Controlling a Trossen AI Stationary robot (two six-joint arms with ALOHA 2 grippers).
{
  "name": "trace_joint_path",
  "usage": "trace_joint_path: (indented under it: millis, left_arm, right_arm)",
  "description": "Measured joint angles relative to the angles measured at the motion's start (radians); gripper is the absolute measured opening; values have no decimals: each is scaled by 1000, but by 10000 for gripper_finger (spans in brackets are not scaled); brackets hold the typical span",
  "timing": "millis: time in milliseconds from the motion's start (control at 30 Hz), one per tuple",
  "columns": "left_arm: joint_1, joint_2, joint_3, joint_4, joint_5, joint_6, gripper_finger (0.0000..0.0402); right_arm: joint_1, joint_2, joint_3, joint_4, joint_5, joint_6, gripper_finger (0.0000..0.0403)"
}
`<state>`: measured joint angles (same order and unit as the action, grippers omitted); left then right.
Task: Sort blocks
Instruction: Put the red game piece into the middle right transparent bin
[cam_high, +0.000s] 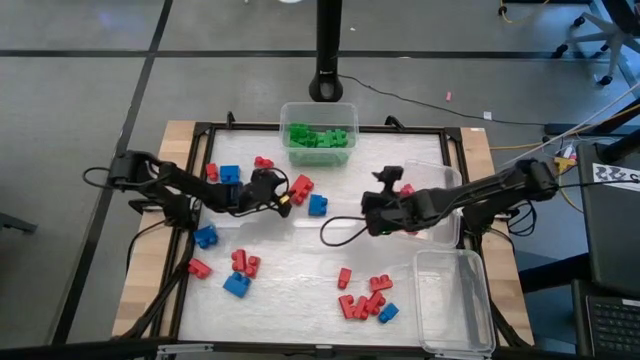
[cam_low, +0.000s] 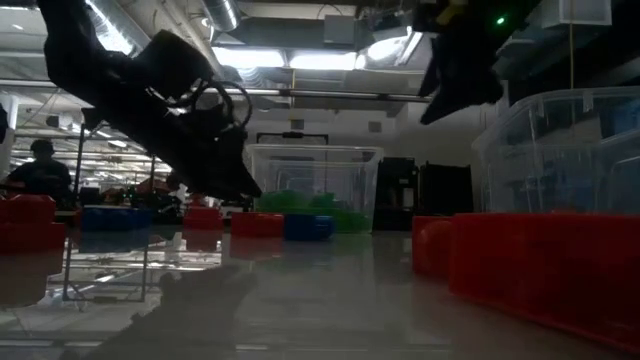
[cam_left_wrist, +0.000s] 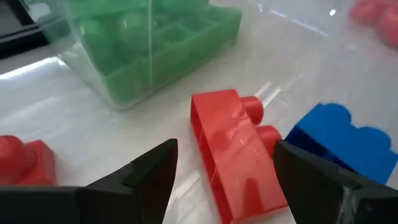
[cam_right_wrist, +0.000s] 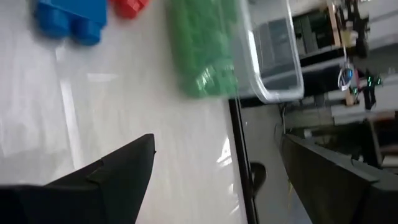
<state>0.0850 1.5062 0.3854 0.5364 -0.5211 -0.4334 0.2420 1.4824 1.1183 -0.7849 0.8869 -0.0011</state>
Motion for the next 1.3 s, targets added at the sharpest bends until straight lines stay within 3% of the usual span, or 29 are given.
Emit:
trace_joint_path:
  millis: [367, 533, 767, 900, 1067, 1233, 1300]
  left_arm:
    - [-25, 116, 5, 20, 72, 3, 251]
    - [-93, 55, 3, -64, 148, 5, 251]
    - [-237, -80, 1, -300, 159, -135, 251]
    - [-327, -95, 1, -338, 156, -175, 251]
    - [-410, -95, 0, -329, 156, -166, 251]
    - [-452, -93, 0, -300, 160, -118, 251]
    - [-459, -93, -1, -290, 161, -86, 251]
  right_arm:
    - [0, 111, 0, 265, -71, -138, 347]
    - [0, 143, 0, 408, -177, -216, 347]
    - [0, 257, 0, 684, -378, -395, 347]
    - [0, 358, 0, 901, -499, -526, 347]
    - [0, 460, 1, 1118, -557, -579, 347]
    - [-7, 525, 38, 1125, -570, -585, 347]
    - [-18, 550, 55, 1115, -624, -580, 347]
